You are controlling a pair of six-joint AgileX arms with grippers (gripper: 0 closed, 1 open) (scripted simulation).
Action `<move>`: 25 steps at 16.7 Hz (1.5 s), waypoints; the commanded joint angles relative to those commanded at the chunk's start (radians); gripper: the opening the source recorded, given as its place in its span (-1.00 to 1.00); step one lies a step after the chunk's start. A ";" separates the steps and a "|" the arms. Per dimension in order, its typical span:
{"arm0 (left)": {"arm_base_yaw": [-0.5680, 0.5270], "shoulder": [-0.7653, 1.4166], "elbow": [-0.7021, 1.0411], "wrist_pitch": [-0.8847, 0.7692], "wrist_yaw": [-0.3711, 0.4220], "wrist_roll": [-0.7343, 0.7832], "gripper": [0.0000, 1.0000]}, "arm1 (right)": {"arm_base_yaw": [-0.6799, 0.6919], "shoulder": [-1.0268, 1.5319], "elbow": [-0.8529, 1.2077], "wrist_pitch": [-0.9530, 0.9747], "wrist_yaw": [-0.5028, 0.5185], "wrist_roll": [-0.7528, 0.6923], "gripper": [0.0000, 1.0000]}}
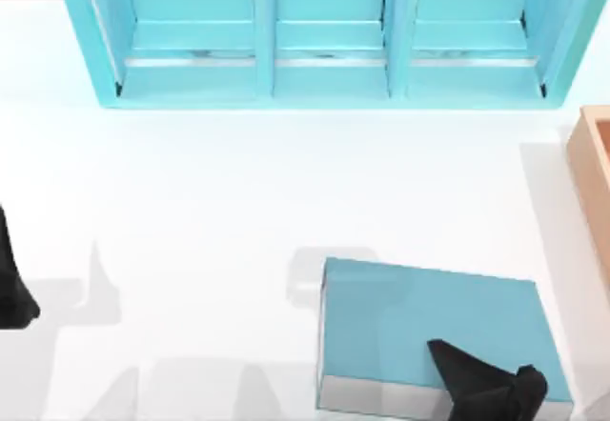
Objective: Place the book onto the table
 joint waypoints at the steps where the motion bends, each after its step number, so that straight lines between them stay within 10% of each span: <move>1: 0.000 0.000 0.000 0.000 0.000 0.000 1.00 | 0.022 -0.025 -0.031 -0.010 0.006 -0.034 -1.00; 25: 0.000 0.000 0.000 0.000 0.000 0.000 1.00 | 0.073 0.107 -0.126 0.132 0.035 -0.018 -1.00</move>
